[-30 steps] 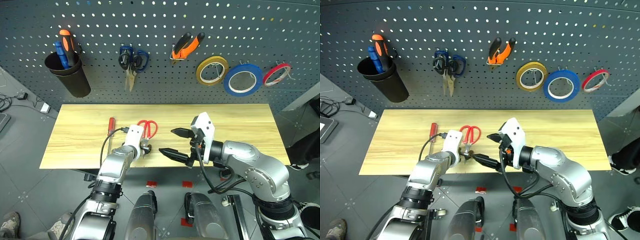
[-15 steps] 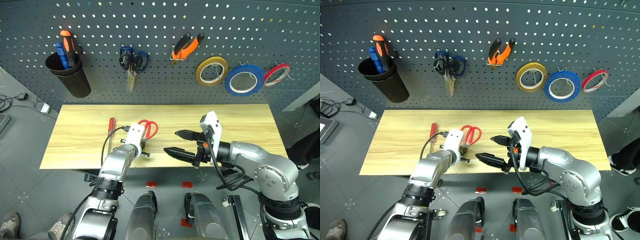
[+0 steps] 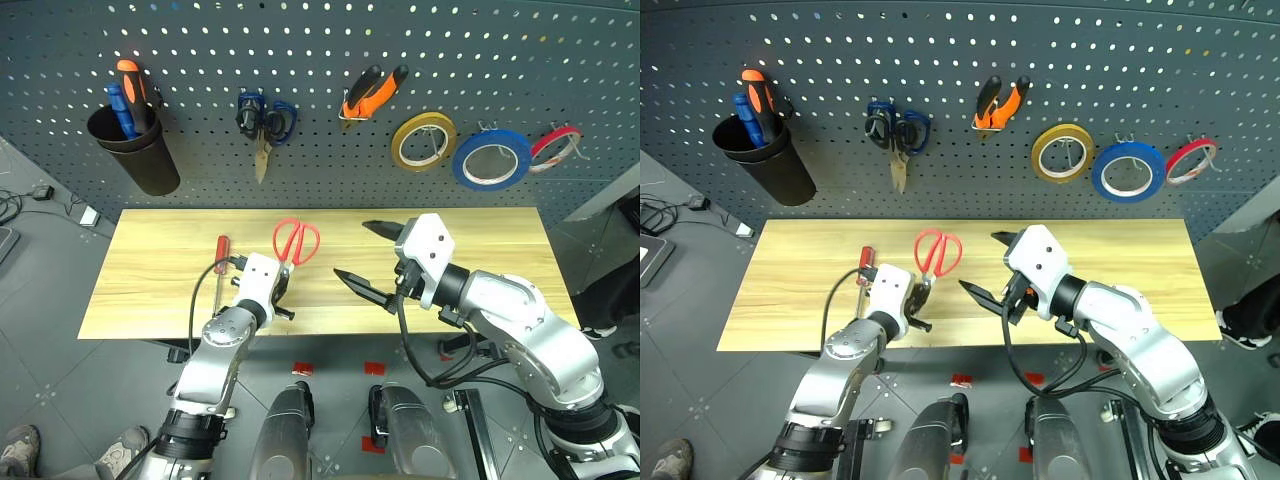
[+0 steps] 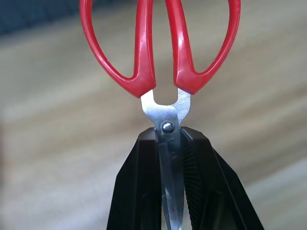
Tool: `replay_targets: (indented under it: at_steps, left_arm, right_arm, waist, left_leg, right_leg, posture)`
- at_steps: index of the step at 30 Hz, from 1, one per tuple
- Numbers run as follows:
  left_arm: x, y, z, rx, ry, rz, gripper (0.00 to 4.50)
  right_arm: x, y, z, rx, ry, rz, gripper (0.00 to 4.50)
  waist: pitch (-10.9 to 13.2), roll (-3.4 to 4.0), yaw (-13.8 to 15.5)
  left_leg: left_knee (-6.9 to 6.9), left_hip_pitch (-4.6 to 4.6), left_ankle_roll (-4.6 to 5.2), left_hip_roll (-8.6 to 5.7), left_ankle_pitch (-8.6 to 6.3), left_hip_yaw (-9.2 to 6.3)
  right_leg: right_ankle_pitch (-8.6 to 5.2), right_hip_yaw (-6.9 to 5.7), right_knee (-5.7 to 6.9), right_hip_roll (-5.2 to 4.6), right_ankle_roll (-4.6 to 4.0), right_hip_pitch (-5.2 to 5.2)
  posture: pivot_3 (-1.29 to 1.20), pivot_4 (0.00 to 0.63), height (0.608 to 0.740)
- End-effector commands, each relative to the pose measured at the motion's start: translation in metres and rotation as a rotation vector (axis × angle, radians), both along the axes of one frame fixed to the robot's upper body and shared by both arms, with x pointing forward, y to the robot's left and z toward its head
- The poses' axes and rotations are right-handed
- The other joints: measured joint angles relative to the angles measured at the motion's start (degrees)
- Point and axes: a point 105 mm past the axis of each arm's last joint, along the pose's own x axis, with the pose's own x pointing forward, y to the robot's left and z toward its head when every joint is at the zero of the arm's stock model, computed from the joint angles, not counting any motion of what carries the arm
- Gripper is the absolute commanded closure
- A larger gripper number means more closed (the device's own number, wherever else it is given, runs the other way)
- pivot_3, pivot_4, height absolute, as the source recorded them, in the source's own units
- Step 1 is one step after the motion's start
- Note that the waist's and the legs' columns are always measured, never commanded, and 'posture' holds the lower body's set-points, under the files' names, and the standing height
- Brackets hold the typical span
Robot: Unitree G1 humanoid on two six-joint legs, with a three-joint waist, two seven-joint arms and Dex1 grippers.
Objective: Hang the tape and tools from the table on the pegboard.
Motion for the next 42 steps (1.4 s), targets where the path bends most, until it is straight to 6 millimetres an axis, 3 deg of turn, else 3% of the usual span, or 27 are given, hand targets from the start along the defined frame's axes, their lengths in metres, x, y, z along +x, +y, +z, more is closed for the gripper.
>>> replay_targets:
  at_steps: [1, 5, 8, 12, 24, 29, 36, 42]
  left_arm:
    - [-0.005, 0.005, 0.047, 0.077, -0.259, 0.028, 4.21]
    - [-0.011, 0.004, 0.085, 0.155, -0.479, 0.027, 4.21]
    - [-0.016, 0.002, 0.102, 0.189, -0.576, 0.011, 4.21]
    - [-0.016, 0.013, 0.113, 0.178, -0.611, 0.076, 4.21]
    - [0.001, 0.021, 0.119, 0.196, -0.623, 0.108, 4.21]
    - [0.011, 0.018, 0.114, 0.192, -0.600, 0.091, 4.21]
    - [0.026, 0.021, 0.106, 0.185, -0.555, 0.102, 4.21]
    - [0.031, 0.036, 0.091, 0.126, -0.459, 0.157, 2.33]
  right_arm:
    - [-0.019, 0.007, 0.012, 0.019, -0.075, 0.102, 0.00]
    - [-0.016, 0.004, 0.019, 0.053, -0.084, 0.101, 0.00]
    - [-0.012, 0.002, 0.020, 0.059, -0.085, 0.098, 0.00]
    - [-0.006, -0.001, 0.022, 0.070, -0.088, 0.083, 0.00]
    - [0.014, -0.004, 0.045, 0.121, -0.123, 0.065, 0.00]
    - [0.015, 0.002, 0.057, 0.146, -0.139, 0.075, 0.00]
    - [0.014, 0.005, 0.059, 0.160, -0.136, 0.078, 0.00]
    - [0.016, 0.002, 0.053, 0.166, -0.101, 0.058, 0.00]
  waist:
    - [0.0, -0.01, 0.0]
    - [0.0, 0.00, 0.0]
    - [0.0, 0.00, 0.0]
    - [0.0, -0.01, 0.0]
    - [0.0, -0.01, 0.0]
    - [0.0, -0.01, -0.1]
    - [0.0, -0.01, -0.1]
    - [0.0, -0.01, -0.1]
  left_leg:
    - [0.01, 0.00, 0.00, 0.00, 0.00, 0.00]
    - [0.01, 0.00, 0.01, 0.03, 0.00, -0.05]
    - [0.00, 0.00, 0.01, 0.03, 0.00, -0.05]
    - [0.01, 0.00, 0.02, 0.02, -0.01, -0.02]
    - [0.03, 0.00, 0.02, 0.02, 0.00, -0.05]
    - [0.02, 0.00, 0.02, 0.03, 0.00, -0.04]
    - [0.03, -0.01, 0.02, 0.02, 0.00, -0.03]
    - [0.04, -0.01, 0.02, 0.03, 0.00, -0.04]
  right_leg:
    - [0.00, 0.00, -0.01, 0.00, 0.00, 0.00]
    - [0.01, -0.06, 0.03, 0.01, -0.01, 0.00]
    - [0.01, -0.06, 0.04, 0.02, -0.01, 0.00]
    - [0.01, -0.04, 0.03, 0.01, -0.01, 0.00]
    - [0.01, -0.09, 0.06, 0.04, -0.01, 0.00]
    - [0.01, -0.09, 0.05, 0.04, -0.01, 0.00]
    - [0.01, -0.08, 0.05, 0.03, -0.02, 0.00]
    - [0.01, -0.09, 0.06, 0.03, -0.02, 0.00]
  posture:
    - [-0.11, 0.313, 0.740]
    - [-0.11, 0.310, 0.740]
    - [-0.11, 0.305, 0.740]
    - [-0.10, 0.301, 0.740]
    - [-0.10, 0.297, 0.740]
    - [-0.10, 0.298, 0.740]
    - [-0.11, 0.299, 0.740]
    - [-0.11, 0.298, 0.740]
